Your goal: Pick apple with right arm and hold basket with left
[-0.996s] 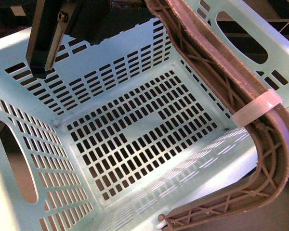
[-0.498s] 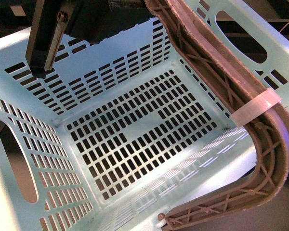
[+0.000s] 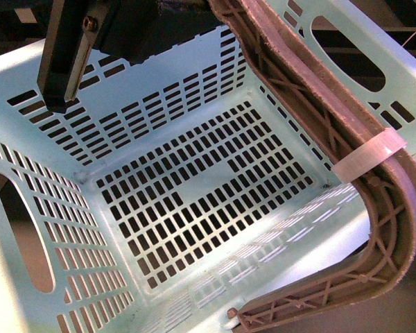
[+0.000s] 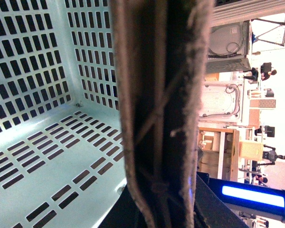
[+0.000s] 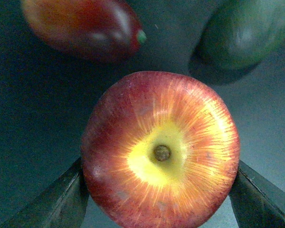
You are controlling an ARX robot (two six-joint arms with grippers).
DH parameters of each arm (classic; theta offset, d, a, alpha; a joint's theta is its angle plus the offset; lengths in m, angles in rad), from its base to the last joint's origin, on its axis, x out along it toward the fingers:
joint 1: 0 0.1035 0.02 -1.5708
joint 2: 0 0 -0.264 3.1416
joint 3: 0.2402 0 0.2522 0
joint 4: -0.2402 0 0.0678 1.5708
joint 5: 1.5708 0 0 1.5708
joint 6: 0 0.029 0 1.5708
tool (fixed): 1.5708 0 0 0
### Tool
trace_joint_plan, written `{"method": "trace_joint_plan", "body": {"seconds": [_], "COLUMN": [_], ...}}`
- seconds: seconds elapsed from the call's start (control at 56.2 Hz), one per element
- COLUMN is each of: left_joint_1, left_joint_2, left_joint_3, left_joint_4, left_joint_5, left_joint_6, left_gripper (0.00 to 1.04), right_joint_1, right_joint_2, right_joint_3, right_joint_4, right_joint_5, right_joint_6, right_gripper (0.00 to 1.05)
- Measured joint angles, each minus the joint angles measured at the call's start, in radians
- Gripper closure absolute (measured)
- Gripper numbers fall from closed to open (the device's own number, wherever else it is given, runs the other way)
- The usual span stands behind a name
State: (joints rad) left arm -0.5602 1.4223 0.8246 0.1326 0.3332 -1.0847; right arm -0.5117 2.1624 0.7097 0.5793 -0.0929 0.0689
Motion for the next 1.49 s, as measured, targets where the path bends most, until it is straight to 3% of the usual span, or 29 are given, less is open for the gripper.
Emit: {"method": "trace_joint_plan", "body": {"seconds": [0.196,0.48,0.694,0.872,1.014,1.335,1.495], "left_joint_1": [0.0,0.0,0.0,0.0,0.0,0.0,0.0], "left_joint_2": [0.0,0.0,0.0,0.0,0.0,0.0,0.0], "left_joint_3": [0.0,0.0,0.0,0.0,0.0,0.0,0.0], "left_joint_4": [0.0,0.0,0.0,0.0,0.0,0.0,0.0], "left_joint_5": [0.0,-0.001,0.0,-0.001,-0.001,-0.001,0.0], "left_joint_6": [0.0,0.0,0.0,0.0,0.0,0.0,0.0], "left_gripper": [0.97,0.97,0.97,0.97,0.97,0.97,0.97], "right_joint_1": [0.058,0.224,0.447,0.678,0.797,0.901,0.909], "right_joint_2": [-0.259,-0.671,-0.874,-0.889,-0.855,-0.785,-0.786], "right_joint_3": [-0.078,-0.113,-0.084,-0.053,-0.052,-0.068,-0.076], "right_joint_4": [-0.057,-0.213,-0.284,-0.291,-0.277,-0.26,-0.26], "right_joint_5": [-0.075,-0.108,-0.043,0.037,0.075,0.109,0.124], "right_joint_6": [-0.018,0.037,0.104,0.153,0.159,0.175,0.18], "right_gripper": [0.34,0.34,0.34,0.35,0.35,0.35,0.14]}}
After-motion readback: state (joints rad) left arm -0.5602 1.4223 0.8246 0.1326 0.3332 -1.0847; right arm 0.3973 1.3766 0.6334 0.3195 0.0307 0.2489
